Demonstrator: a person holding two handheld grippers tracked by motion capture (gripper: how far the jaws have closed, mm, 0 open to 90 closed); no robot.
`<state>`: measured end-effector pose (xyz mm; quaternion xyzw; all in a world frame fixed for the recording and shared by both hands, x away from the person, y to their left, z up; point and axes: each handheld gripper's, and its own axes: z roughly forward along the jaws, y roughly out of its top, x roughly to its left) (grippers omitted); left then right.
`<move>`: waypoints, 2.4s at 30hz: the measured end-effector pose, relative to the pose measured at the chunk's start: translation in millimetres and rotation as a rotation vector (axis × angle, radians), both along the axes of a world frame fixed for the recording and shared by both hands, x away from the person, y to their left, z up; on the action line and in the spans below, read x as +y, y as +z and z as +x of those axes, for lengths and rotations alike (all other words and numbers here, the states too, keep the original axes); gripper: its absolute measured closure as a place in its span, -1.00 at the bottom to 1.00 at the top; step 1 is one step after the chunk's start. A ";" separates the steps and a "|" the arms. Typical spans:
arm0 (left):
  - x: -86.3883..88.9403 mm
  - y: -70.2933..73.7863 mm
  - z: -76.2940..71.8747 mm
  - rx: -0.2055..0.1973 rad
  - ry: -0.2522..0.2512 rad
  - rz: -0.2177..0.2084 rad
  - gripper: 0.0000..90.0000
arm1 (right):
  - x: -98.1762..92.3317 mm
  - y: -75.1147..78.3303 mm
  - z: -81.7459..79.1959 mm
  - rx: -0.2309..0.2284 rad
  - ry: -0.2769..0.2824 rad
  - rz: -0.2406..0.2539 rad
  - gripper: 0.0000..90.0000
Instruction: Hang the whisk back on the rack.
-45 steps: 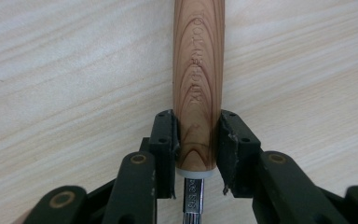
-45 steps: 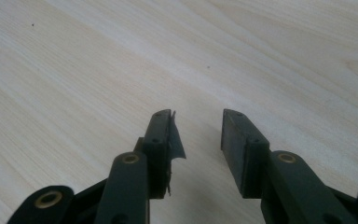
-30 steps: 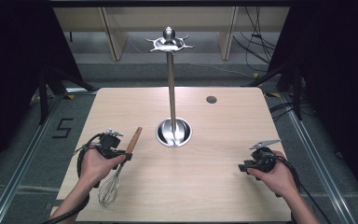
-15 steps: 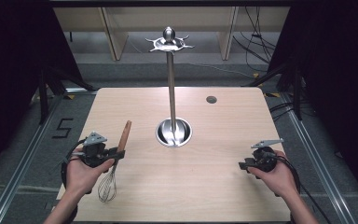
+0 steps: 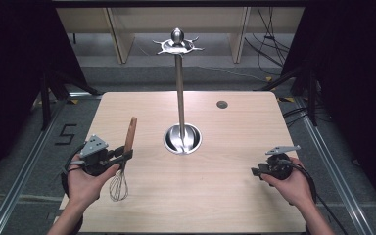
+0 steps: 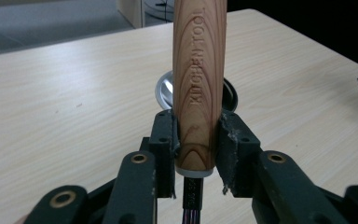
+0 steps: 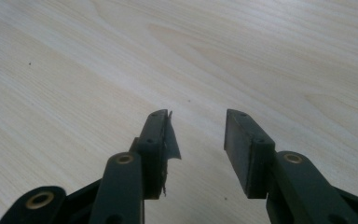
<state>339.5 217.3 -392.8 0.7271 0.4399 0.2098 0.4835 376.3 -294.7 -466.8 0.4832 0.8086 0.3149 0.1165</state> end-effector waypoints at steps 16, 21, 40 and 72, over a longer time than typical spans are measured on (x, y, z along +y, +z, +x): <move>-9.0 23.4 -0.9 -0.095 -0.035 -0.001 0.52 | 0.9 4.8 -1.8 0.015 -0.014 0.001 0.33; -13.2 29.1 -0.4 -0.115 -0.022 -0.030 0.52 | 0.2 4.0 -1.9 -0.009 -0.013 -0.006 0.33; -19.5 55.1 12.8 -0.169 -0.046 -0.013 0.52 | -1.0 6.7 -1.5 -0.023 -0.022 -0.032 0.33; -36.6 80.9 38.6 -0.220 -0.024 -0.040 0.51 | -2.0 8.9 -1.9 -0.060 -0.031 -0.019 0.31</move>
